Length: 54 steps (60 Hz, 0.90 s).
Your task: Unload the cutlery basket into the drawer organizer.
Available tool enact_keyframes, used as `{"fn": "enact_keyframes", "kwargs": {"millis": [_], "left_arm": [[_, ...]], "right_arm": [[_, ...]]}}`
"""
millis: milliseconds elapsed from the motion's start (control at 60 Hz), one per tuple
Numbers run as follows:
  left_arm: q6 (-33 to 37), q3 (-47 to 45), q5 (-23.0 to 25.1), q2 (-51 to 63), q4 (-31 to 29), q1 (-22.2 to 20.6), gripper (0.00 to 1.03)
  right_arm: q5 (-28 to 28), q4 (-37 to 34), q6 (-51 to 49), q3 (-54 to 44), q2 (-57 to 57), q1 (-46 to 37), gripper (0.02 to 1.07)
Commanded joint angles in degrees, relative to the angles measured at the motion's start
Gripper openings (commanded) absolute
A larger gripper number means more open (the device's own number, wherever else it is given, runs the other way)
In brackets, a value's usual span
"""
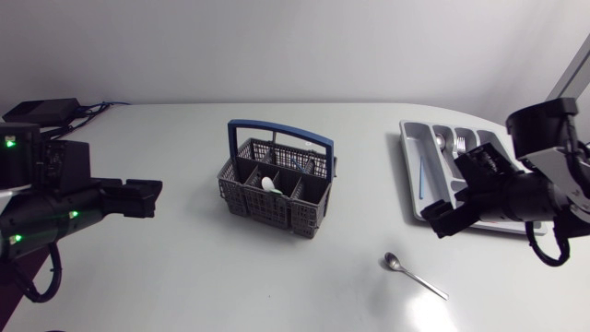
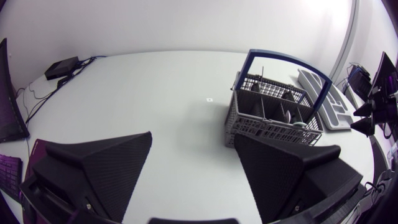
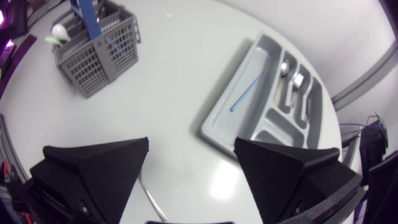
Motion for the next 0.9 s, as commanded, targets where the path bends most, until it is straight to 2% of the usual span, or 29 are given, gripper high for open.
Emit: {"fn": "enact_keyframes", "kwargs": {"millis": [0,117,167,233,350,400,450,517,600,717,817,883], "left_arm": [[2.1,4.2,0.4,3.5,-1.6,-1.4,0.91],[9.3,6.8,0.2,9.0,-3.2,-3.0,0.91],[15.5,8.5,0.0,13.0,-4.6,-3.3,0.91],[21.5,9.6,0.8,16.6,-6.0,-4.1,0.92],[25.4,9.2,5.4,18.8,-6.3,-4.3,0.91],[26.4,8.8,5.9,19.2,-5.4,-4.4,0.91],[27.7,8.1,8.6,19.3,-3.9,-4.5,0.91],[29.8,7.6,10.7,19.3,-3.5,-4.3,0.91],[31.6,7.1,11.5,19.3,-3.2,-4.5,0.91],[33.6,6.4,11.8,19.3,-2.8,-5.4,0.91],[34.2,5.9,11.8,19.3,-2.1,-6.1,0.91],[34.6,5.7,11.8,19.3,-1.9,-6.5,0.91]], "right_arm": [[-1.9,-3.3,-5.6,2.6,4.7,-1.0,1.02],[-3.2,-4.4,-14.7,0.4,6.8,-1.4,1.01],[-3.8,-4.2,-18.3,-0.8,7.7,-1.0,0.95],[-3.7,-4.4,-19.1,-1.1,9.9,-0.9,0.94],[-3.4,-4.4,-22.2,-2.7,11.5,-0.9,0.94],[-3.4,-4.4,-24.1,-4.0,11.9,-0.8,0.90],[-2.5,-4.4,-25.4,-5.4,12.5,-0.3,0.87],[-1.2,-3.8,-26.2,-7.1,13.3,1.1,0.86],[-1.1,-3.0,-26.9,-8.3,15.0,1.7,0.78],[-0.6,-1.5,-27.8,-8.9,17.2,1.9,0.72],[-1.3,-1.1,-27.9,-8.0,19.2,2.4,0.62],[-1.3,-0.9,-27.9,-7.6,20.5,3.3,0.61]]}}
